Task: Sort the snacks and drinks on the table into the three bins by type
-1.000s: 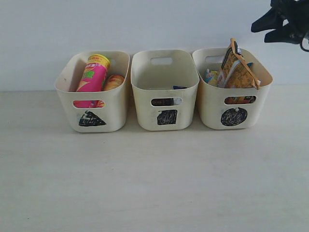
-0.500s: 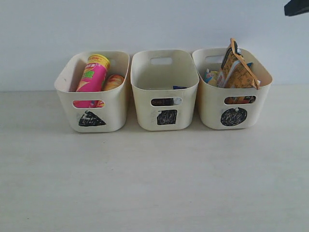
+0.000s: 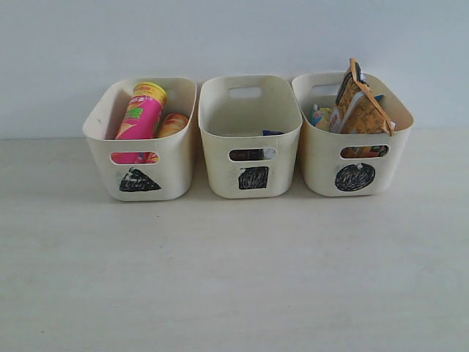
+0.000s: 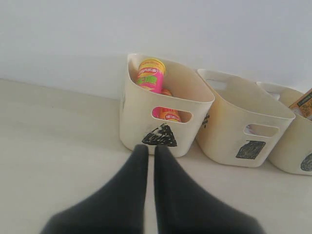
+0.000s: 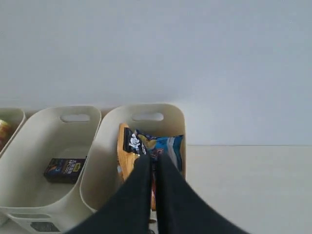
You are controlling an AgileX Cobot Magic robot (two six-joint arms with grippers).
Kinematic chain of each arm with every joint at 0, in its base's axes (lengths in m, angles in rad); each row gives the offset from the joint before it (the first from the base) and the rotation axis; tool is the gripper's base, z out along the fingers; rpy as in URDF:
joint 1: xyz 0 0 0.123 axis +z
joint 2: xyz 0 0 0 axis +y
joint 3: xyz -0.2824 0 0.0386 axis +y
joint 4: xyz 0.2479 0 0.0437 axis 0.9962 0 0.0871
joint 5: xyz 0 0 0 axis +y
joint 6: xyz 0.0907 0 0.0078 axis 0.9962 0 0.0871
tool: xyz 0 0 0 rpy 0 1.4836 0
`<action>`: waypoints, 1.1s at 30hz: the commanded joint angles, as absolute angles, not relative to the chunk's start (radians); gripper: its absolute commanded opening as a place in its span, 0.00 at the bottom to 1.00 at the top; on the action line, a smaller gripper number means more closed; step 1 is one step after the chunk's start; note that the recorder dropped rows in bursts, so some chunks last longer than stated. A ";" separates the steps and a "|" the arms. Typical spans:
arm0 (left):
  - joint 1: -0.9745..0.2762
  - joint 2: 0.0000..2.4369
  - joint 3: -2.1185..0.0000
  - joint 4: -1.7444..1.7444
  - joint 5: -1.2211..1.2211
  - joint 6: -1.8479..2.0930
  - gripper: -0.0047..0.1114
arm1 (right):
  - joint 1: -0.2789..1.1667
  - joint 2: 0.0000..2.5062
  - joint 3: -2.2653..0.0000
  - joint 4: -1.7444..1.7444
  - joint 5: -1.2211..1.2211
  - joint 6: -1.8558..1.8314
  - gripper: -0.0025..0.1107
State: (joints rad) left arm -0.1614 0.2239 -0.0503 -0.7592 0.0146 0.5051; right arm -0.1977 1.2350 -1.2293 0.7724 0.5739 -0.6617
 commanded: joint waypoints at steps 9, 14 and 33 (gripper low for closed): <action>-0.160 0.217 -0.046 -0.764 0.000 0.509 0.08 | -0.070 0.636 -0.640 0.795 0.322 -0.705 0.02; -0.160 0.217 -0.046 -0.764 0.000 0.509 0.08 | -0.070 0.488 -0.607 0.795 0.432 -0.705 0.02; -0.160 0.217 -0.046 -0.611 0.020 0.490 0.08 | -0.070 0.411 -0.607 0.797 0.437 -0.694 0.02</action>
